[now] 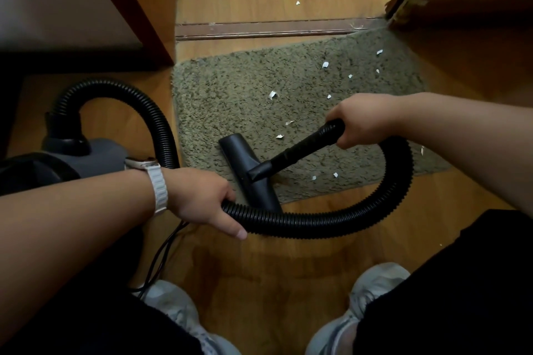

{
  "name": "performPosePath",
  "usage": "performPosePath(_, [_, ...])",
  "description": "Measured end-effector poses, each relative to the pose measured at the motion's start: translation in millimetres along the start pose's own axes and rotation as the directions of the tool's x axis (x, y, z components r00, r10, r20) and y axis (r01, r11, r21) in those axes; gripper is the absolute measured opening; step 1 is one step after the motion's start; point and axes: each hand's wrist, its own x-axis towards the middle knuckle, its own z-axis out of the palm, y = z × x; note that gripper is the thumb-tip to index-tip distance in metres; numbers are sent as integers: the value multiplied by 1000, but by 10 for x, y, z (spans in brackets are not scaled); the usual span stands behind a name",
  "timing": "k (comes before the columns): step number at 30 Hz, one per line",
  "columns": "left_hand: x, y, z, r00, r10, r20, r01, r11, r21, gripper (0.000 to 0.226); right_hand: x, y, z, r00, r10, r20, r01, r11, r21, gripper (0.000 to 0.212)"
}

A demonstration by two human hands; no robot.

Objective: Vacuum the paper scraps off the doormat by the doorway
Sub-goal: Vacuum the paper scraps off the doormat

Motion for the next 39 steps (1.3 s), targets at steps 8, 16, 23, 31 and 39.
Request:
performPosePath(8, [86,87,-31,1000,-7,-7,8,992,124,64,-53,130,-84,996,54,-68,-53,999,6,16])
performPosePath(16, [122,125,-68,1000,-8,-26,11,995,99,58,-49,269,-157,980,136,-143,-134,991,29,22])
performPosePath(23, [164,101,-114,999,-7,-42,8,999,40,59,-67,392,-221,953,225,-202,-207,972,108,20])
performPosePath(31, [218,172,-218,1000,-18,-21,19,999,35,57,-62,324,-87,971,171,-168,-163,985,59,14])
performPosePath(39, [304,282,-344,998,-20,-53,19,1000,-23,54,-208,543,-82,956,251,-150,-239,966,94,16])
